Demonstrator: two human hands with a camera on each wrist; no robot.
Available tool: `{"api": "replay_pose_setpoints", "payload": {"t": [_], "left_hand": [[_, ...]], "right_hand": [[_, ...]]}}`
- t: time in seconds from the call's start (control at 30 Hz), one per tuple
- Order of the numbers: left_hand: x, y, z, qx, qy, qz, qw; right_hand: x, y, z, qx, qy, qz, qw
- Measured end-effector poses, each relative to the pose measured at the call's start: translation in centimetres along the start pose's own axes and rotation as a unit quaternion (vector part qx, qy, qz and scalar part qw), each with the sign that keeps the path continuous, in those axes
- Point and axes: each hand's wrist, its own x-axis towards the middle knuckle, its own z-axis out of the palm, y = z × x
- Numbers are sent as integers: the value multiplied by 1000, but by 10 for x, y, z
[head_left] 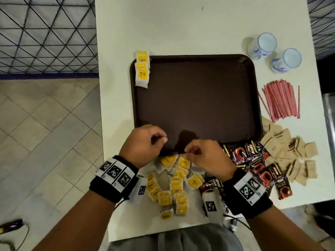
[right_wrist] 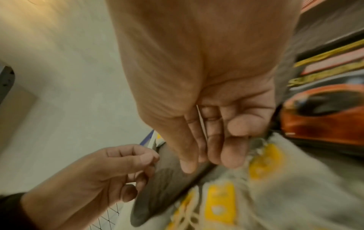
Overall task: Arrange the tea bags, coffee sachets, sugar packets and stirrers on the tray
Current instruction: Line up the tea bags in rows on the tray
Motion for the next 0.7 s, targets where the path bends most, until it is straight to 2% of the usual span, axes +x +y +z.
{"api": "replay_pose_setpoints", "payload": {"t": [0.17, 0.27, 0.5, 0.7], "left_hand": [[-24, 5, 15, 72, -94, -1, 993], [-37, 9, 22, 131, -97, -28, 986], [-55, 20, 36, 197, -85, -74, 974], [-65, 21, 43, 209, -94, -83, 970]], "right_hand": [[-24, 19, 27, -95, 16, -1, 995], [-29, 21, 38, -148, 36, 2, 988], [-30, 29, 48, -99, 71, -25, 992], [-38, 36, 45, -61, 109, -71, 990]]}}
